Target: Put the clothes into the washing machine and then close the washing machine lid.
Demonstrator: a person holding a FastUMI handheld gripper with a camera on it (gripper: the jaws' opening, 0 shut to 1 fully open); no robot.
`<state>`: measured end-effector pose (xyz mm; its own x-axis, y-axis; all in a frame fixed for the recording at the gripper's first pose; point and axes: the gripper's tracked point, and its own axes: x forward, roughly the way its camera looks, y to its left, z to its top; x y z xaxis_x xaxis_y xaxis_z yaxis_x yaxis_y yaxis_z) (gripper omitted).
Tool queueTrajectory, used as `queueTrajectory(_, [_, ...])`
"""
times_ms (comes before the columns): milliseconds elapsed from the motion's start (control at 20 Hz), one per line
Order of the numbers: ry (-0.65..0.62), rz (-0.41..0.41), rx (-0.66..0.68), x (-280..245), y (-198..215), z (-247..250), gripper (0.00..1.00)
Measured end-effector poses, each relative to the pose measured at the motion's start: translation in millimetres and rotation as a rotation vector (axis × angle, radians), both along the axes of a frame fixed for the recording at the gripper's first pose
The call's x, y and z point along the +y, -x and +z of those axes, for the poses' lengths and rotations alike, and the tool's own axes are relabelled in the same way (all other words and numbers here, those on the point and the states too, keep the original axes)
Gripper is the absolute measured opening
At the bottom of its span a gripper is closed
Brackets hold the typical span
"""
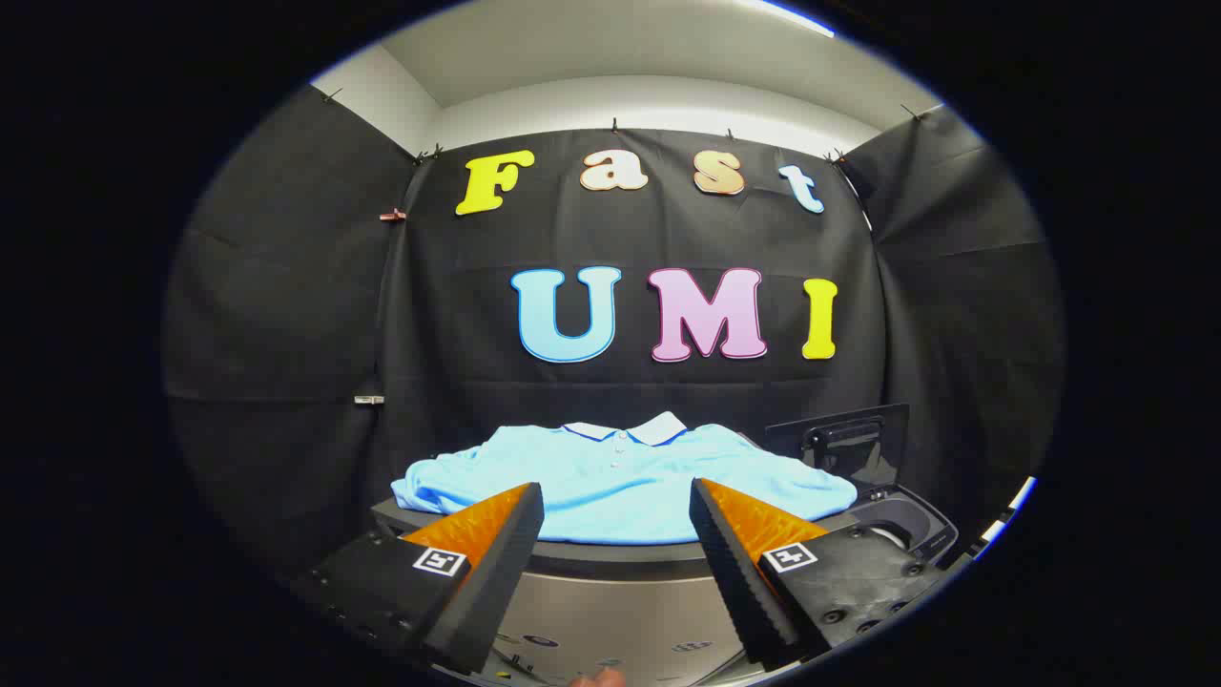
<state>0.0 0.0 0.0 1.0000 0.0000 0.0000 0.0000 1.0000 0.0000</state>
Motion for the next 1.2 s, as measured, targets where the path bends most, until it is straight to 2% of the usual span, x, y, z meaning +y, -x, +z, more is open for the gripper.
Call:
queueTrajectory(1000, [-0.006, -0.018, 0.01, -4.7, -4.1, 0.4, 0.97])
queueTrajectory(1100, [-0.005, -0.027, 0.013, -5.1, -10.7, 5.9, 0.97])
queueTrajectory(1200, [-0.015, -0.032, 0.009, -9.3, -39.6, 21.1, 0.97])
